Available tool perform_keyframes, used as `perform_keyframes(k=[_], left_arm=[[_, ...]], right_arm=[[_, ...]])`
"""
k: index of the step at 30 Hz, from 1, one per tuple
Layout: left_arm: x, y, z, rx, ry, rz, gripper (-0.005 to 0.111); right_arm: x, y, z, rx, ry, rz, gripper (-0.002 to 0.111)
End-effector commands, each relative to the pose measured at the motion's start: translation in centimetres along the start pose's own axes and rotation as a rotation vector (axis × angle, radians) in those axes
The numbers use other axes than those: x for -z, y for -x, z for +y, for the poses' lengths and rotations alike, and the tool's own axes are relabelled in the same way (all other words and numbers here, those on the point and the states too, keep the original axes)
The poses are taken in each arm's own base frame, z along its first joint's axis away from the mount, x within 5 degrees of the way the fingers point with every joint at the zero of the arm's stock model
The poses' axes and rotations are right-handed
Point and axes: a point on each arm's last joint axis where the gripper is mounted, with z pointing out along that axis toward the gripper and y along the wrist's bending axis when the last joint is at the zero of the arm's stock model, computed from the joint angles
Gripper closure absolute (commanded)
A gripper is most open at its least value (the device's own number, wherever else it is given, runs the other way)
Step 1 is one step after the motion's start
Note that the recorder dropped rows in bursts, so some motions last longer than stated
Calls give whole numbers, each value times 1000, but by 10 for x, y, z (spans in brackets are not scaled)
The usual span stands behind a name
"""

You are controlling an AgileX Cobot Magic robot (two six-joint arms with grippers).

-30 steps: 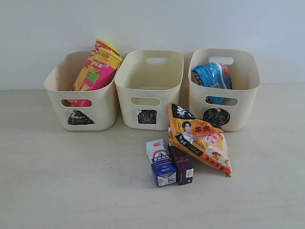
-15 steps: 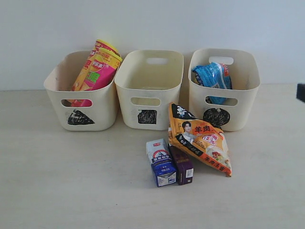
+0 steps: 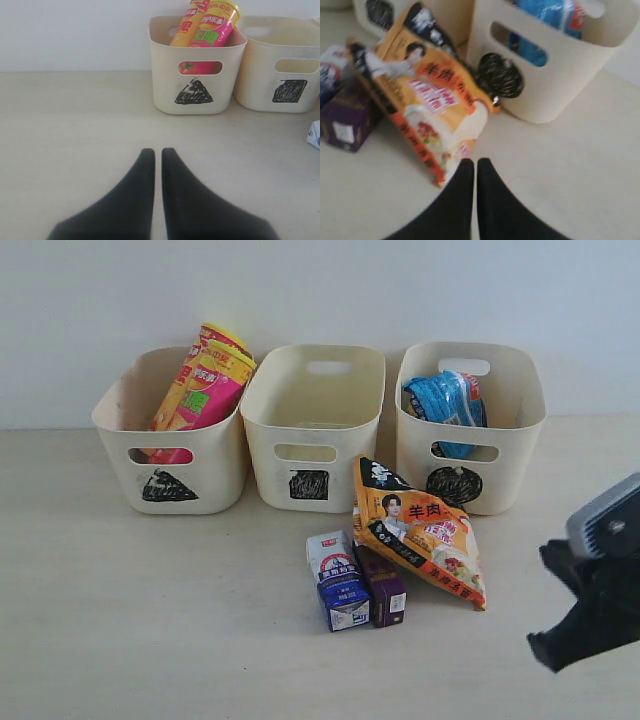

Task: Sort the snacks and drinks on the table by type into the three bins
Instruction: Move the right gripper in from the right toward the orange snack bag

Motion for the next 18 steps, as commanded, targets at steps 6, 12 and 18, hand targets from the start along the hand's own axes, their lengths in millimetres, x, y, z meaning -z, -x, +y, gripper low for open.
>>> perform_keyframes(k=[6, 12, 18], left_arm=[[0, -1, 0, 4, 5, 2, 103], [0, -1, 0, 4, 5, 2, 103], [0, -1, 0, 4, 5, 2, 103]], right_arm=[[-20, -8, 37, 418, 150, -11, 108], [-33, -14, 45, 464, 172, -30, 107], [-55, -14, 47, 446, 180, 16, 56]])
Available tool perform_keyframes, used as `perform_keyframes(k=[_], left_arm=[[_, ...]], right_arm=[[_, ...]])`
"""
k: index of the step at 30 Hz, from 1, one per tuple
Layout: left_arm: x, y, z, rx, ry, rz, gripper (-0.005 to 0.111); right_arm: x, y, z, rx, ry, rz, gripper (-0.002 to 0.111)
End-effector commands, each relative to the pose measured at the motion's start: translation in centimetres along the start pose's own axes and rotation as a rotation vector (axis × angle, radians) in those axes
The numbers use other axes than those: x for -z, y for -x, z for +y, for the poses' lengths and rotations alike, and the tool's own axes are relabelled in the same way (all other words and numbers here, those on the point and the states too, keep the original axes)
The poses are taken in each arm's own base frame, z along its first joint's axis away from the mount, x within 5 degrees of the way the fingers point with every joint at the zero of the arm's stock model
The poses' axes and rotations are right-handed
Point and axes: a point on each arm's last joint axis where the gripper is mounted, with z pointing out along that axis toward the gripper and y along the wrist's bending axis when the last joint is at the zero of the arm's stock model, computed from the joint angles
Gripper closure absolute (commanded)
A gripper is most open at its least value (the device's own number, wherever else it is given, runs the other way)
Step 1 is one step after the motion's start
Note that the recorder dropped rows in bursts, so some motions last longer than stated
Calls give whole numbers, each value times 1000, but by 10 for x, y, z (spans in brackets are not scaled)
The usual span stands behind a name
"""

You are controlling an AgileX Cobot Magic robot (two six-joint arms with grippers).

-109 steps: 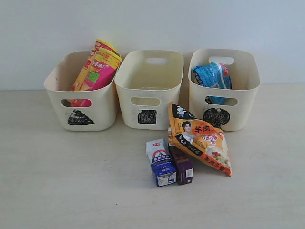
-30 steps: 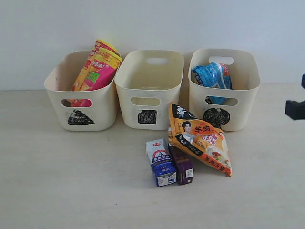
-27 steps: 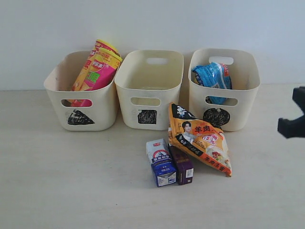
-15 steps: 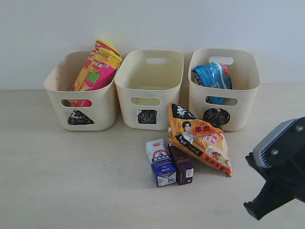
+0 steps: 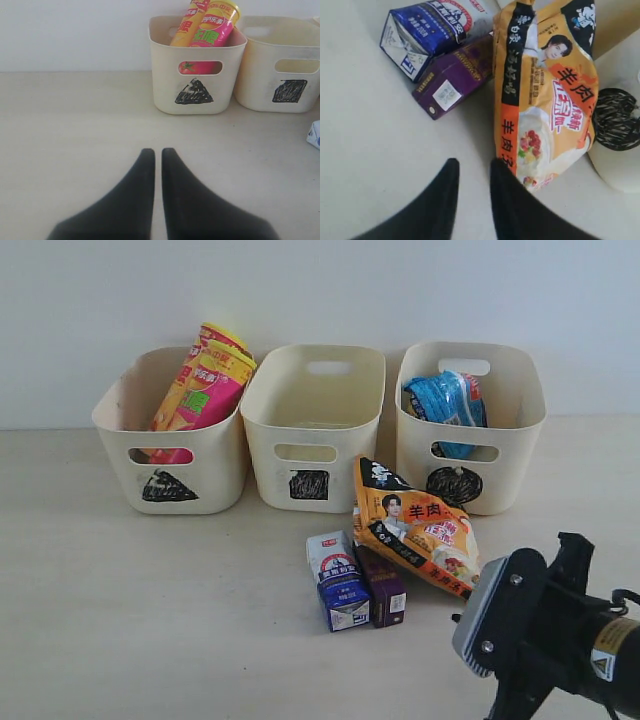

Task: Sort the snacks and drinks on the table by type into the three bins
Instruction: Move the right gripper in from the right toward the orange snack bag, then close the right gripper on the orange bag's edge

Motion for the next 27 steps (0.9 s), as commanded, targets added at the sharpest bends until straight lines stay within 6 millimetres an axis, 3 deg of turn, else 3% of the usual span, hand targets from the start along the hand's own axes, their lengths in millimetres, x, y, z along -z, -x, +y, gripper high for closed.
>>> perform_keyframes(k=[1, 4, 6, 11, 20, 27], left_arm=[[0, -1, 0, 4, 5, 2, 103], [0, -1, 0, 4, 5, 2, 103], [0, -1, 0, 4, 5, 2, 103], [0, -1, 0, 4, 5, 2, 103], [0, -1, 0, 4, 5, 2, 103], [0, -1, 0, 4, 5, 2, 103]], right_arm=[[-15, 4, -7, -33, -31, 8, 41], [-22, 5, -21, -106, -127, 45, 10], [-24, 6, -30, -148, -187, 76, 3], [-29, 11, -35, -110, -204, 72, 3], [-47, -3, -27, -27, -213, 85, 3], [-68, 1, -31, -60, -216, 75, 3]])
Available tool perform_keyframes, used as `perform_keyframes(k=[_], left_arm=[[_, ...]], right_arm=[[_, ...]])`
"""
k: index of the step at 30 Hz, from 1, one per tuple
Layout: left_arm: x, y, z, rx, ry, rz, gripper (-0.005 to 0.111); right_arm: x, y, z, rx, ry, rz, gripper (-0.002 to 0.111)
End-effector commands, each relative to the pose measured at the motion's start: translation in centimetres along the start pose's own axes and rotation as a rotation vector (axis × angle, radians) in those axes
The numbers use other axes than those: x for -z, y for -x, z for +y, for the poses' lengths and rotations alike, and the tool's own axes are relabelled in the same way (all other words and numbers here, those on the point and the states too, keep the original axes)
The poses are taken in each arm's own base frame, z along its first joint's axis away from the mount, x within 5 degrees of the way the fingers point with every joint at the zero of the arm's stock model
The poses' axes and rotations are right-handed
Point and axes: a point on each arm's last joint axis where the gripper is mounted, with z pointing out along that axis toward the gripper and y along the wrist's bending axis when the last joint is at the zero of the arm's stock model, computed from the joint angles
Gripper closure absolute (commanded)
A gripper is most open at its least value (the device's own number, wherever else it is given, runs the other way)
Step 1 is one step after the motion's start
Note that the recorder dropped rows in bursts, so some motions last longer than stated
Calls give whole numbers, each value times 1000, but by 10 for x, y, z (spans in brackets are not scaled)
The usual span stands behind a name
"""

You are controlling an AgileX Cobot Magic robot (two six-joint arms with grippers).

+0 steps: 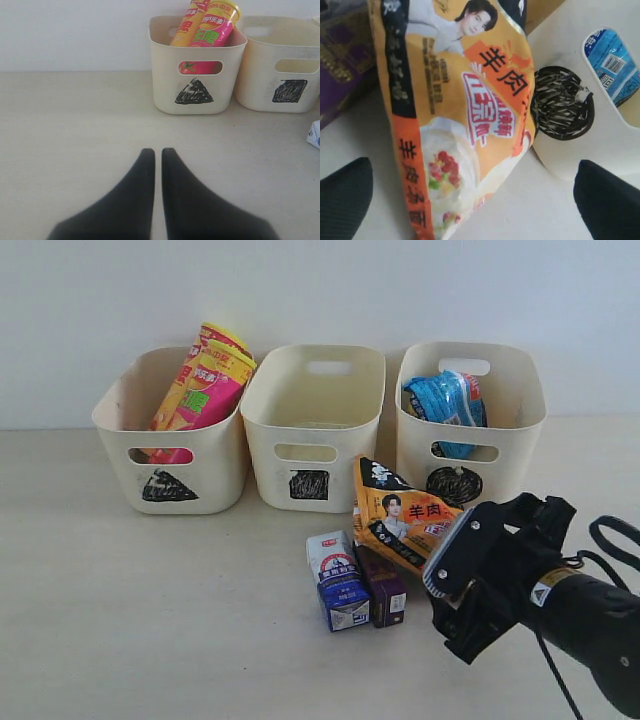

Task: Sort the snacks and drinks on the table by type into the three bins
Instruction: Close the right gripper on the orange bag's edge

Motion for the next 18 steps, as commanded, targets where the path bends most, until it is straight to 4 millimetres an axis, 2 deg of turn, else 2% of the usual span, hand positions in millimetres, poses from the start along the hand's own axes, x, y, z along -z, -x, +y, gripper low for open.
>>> perform_keyframes(k=[1, 15, 16, 18], left_arm=[[0, -1, 0, 4, 5, 2, 103], [0, -1, 0, 4, 5, 2, 103], [0, -1, 0, 4, 5, 2, 103], [0, -1, 0, 4, 5, 2, 103]], right_arm=[[-14, 7, -2, -18, -13, -24, 3], [-51, 14, 1, 24, -23, -34, 4], [-52, 14, 0, 25, -20, -32, 6], [-53, 14, 0, 14, -16, -23, 26]])
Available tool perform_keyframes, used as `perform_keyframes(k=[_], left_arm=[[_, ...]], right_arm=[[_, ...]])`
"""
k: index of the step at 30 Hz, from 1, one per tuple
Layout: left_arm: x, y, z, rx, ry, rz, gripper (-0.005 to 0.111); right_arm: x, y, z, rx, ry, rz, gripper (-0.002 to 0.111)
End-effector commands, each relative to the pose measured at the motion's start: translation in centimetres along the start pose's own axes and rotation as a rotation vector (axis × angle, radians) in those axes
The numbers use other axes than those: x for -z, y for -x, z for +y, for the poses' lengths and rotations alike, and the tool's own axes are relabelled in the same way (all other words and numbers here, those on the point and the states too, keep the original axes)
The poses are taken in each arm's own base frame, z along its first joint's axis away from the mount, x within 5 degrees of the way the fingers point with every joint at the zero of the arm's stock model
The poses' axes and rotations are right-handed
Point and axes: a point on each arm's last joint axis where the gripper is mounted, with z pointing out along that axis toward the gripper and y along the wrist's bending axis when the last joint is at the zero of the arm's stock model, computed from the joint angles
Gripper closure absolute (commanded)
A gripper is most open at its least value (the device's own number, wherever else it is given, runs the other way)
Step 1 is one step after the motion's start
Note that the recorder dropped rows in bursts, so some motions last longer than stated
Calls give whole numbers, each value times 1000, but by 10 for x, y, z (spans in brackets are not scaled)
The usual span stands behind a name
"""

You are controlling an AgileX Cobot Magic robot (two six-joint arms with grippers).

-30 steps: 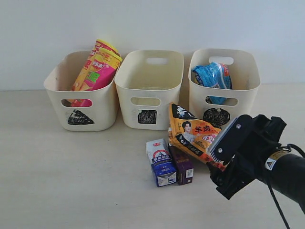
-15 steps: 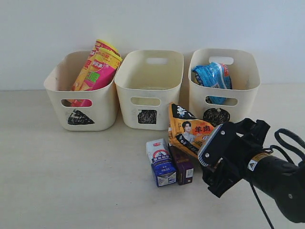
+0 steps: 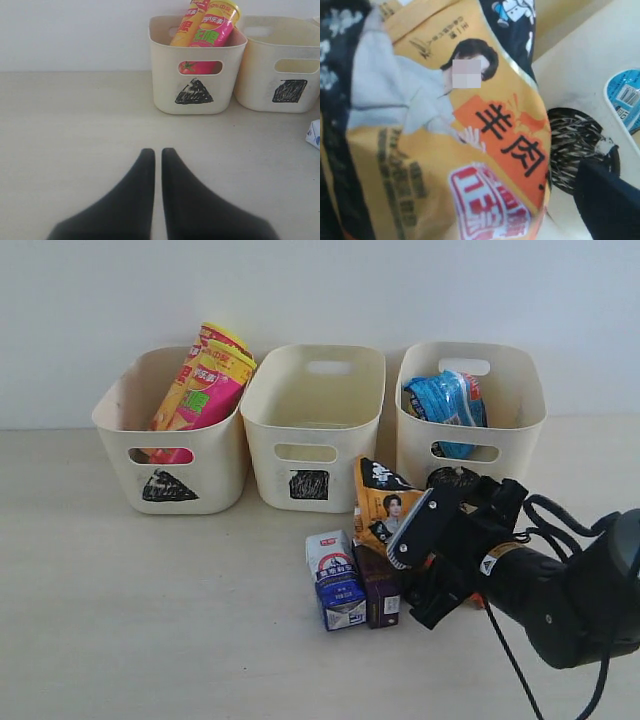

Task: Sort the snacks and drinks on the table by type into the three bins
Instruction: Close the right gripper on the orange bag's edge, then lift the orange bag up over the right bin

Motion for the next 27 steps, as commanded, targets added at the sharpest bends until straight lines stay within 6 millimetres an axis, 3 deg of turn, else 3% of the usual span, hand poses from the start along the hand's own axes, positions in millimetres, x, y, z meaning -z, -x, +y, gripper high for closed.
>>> perform_keyframes(k=[1, 3, 4, 5, 14, 27], left_arm=[[0, -1, 0, 4, 5, 2, 103], [0, -1, 0, 4, 5, 2, 103], [0, -1, 0, 4, 5, 2, 103], [0, -1, 0, 4, 5, 2, 103], [0, -1, 0, 4, 5, 2, 103], [0, -1, 0, 4, 5, 2, 103]], right_arm=[[-2, -1, 1, -4, 12, 17, 39], [-2, -4, 4, -11, 43, 53, 76], [-2, -6, 6, -11, 65, 73, 103], [-2, -6, 6, -17, 71, 80, 107], [14, 9, -13, -100, 34, 86, 109], [59, 47, -45, -243, 72, 40, 108]])
